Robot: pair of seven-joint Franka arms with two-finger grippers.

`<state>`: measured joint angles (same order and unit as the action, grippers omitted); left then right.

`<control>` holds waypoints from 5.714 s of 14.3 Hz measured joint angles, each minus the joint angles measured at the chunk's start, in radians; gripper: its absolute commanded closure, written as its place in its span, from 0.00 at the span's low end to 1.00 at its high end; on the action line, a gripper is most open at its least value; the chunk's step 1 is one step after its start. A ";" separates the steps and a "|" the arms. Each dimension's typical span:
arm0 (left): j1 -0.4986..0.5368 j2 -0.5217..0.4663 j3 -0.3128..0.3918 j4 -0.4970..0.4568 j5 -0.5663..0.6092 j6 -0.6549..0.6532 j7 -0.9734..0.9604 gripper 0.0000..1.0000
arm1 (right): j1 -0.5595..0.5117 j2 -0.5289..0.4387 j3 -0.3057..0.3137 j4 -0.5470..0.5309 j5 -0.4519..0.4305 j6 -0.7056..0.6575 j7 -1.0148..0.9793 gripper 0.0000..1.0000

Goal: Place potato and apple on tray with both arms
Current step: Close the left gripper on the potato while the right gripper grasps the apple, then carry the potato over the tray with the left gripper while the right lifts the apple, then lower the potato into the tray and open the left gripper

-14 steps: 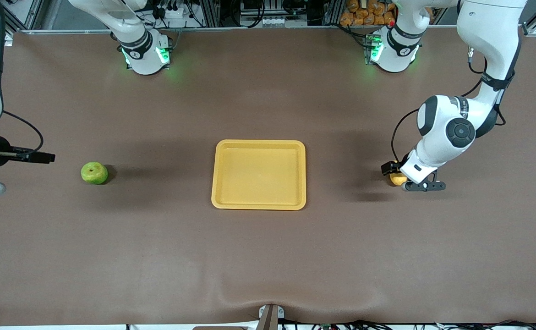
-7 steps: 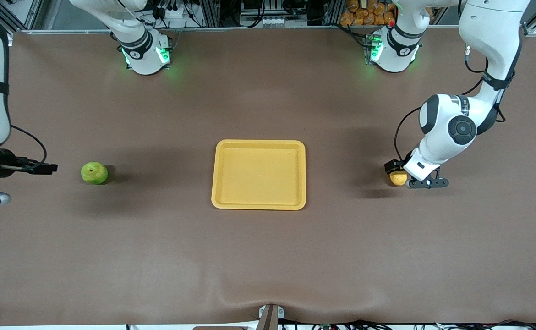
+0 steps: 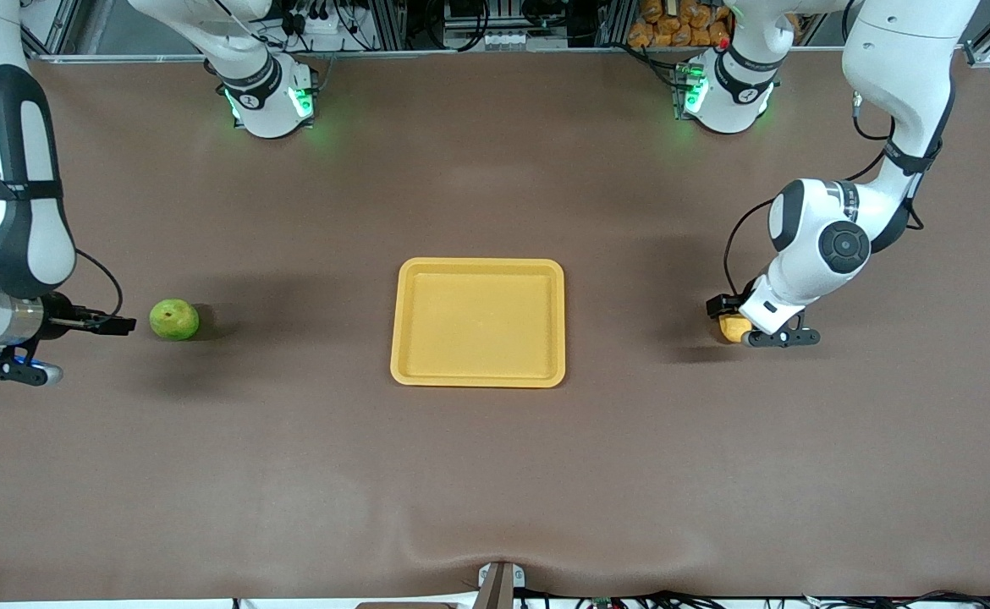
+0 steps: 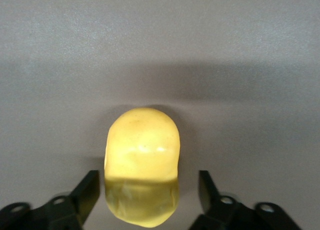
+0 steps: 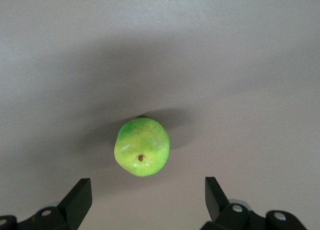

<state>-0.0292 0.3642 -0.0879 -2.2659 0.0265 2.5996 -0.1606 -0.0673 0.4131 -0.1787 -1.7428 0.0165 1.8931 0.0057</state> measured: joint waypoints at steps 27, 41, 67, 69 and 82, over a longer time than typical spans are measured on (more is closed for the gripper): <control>-0.205 -0.001 -0.014 0.411 0.094 -0.406 -0.248 1.00 | 0.005 0.018 0.019 -0.315 0.072 0.431 0.005 0.00; -0.577 0.218 -0.012 0.708 0.098 -0.538 -0.701 1.00 | 0.006 0.043 0.018 -0.401 0.075 0.589 0.002 1.00; -0.732 0.452 -0.006 0.825 0.336 -0.543 -0.825 0.00 | 0.206 -0.017 0.049 -0.223 0.137 0.288 0.305 1.00; -0.731 0.452 -0.004 0.827 0.336 -0.546 -0.825 0.00 | 0.232 -0.017 0.050 -0.205 0.137 0.288 0.366 1.00; -0.625 0.237 0.000 0.879 0.298 -0.759 -0.668 0.00 | 0.423 0.067 0.071 -0.008 0.191 0.288 0.774 1.00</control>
<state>-0.6546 0.6007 -0.0879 -1.3867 0.3244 1.8401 -0.8285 0.3561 0.4805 -0.1078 -1.7509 0.2079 2.1806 0.7795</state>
